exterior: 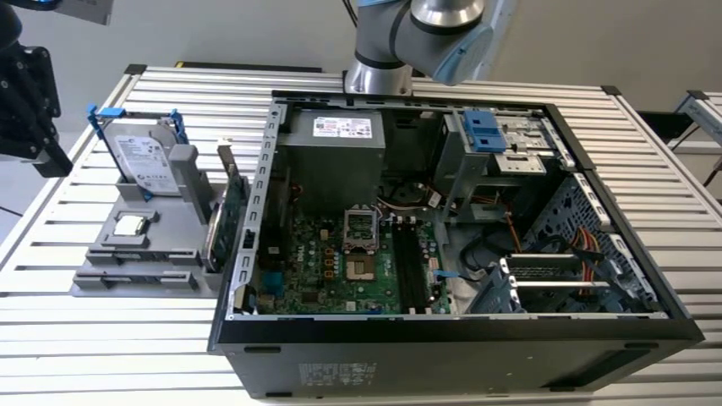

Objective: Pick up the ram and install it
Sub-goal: 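Pick up the ram and move it above insertion slot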

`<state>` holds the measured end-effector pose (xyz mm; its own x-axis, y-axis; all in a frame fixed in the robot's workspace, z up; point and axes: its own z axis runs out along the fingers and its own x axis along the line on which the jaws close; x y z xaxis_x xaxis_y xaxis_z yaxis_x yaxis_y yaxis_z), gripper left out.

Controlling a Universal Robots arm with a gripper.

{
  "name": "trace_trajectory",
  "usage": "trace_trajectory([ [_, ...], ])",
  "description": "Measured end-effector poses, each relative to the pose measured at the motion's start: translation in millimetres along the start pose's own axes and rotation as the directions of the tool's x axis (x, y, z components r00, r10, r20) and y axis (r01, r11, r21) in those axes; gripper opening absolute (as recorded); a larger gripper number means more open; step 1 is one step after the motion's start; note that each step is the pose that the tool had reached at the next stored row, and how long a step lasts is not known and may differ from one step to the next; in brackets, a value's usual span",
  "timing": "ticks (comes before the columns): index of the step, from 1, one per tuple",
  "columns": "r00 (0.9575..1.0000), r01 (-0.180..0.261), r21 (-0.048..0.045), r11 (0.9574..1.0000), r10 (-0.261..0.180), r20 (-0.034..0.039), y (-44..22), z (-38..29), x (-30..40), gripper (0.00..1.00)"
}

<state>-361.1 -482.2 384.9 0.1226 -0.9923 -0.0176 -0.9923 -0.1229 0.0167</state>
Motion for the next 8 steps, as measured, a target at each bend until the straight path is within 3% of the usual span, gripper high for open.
trace_trajectory([
  [8,1.0,0.001,0.0,1.0,-0.001,0.0,-0.1,0.0,0.1,0.0],
])
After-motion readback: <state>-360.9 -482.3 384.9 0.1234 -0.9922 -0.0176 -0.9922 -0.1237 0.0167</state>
